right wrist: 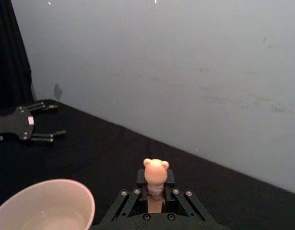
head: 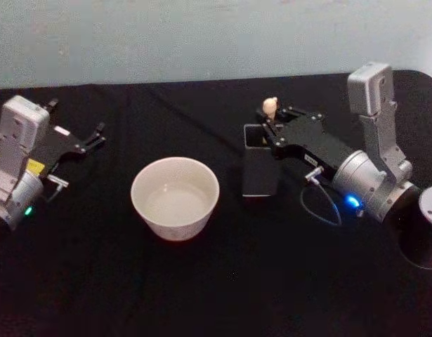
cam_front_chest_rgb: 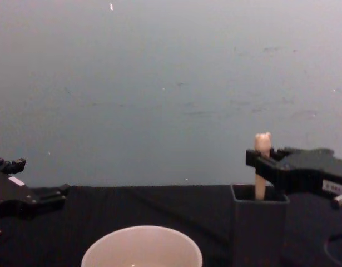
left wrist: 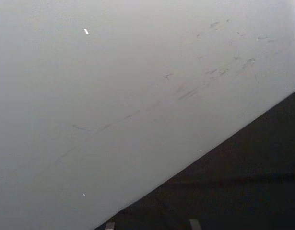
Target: Pick up the stirring spoon with one hand, stir inside the cup, then place it back in its original position.
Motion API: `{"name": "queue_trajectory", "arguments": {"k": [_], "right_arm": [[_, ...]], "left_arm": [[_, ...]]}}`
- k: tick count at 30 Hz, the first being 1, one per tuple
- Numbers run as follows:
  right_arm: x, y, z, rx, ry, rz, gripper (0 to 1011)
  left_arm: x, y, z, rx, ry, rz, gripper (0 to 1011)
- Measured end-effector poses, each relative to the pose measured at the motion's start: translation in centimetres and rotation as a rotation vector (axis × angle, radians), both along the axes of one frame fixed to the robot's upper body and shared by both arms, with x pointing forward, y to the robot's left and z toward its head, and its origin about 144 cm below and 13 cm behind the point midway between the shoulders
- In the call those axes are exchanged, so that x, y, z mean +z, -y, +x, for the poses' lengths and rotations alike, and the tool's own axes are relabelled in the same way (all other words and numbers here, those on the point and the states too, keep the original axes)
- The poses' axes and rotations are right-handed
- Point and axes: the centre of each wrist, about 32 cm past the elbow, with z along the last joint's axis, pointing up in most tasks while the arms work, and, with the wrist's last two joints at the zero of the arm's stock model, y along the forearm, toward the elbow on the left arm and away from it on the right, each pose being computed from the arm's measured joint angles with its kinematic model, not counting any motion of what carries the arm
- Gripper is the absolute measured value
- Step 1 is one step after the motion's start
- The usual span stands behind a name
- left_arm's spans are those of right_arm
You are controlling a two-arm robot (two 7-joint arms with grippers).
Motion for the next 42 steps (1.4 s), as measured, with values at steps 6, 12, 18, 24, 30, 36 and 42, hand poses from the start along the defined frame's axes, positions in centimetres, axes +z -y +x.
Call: {"name": "queue_trajectory", "arguments": {"k": [6,12,18,24,30,36,42], "right_arm": [[-0.59,-0.03,-0.12,-0.002,-0.026,-0.006,197],[-1.01,-0.1,-0.28,-0.003,-0.046,-0.013,197],[-1.05,-0.12,-0.3,-0.004,-0.047,-0.015,197],[-1.03,-0.09,-0.28,-0.004,-0.046,-0.015,197],[-1.0,-0.07,-0.26,-0.004,-0.045,-0.014,243],[-0.96,-0.06,-0.24,-0.004,-0.043,-0.013,435],[-0.93,-0.06,-0.24,-0.003,-0.042,-0.012,634]], "left_arm": [[0.0,0.0,0.0,0.0,0.0,0.0,1001],[0.0,0.0,0.0,0.0,0.0,0.0,1001],[0.0,0.0,0.0,0.0,0.0,0.0,1001],[0.0,0.0,0.0,0.0,0.0,0.0,1001],[0.0,0.0,0.0,0.0,0.0,0.0,1001],[0.0,0.0,0.0,0.0,0.0,0.0,1001],[0.0,0.0,0.0,0.0,0.0,0.0,1001]]}}
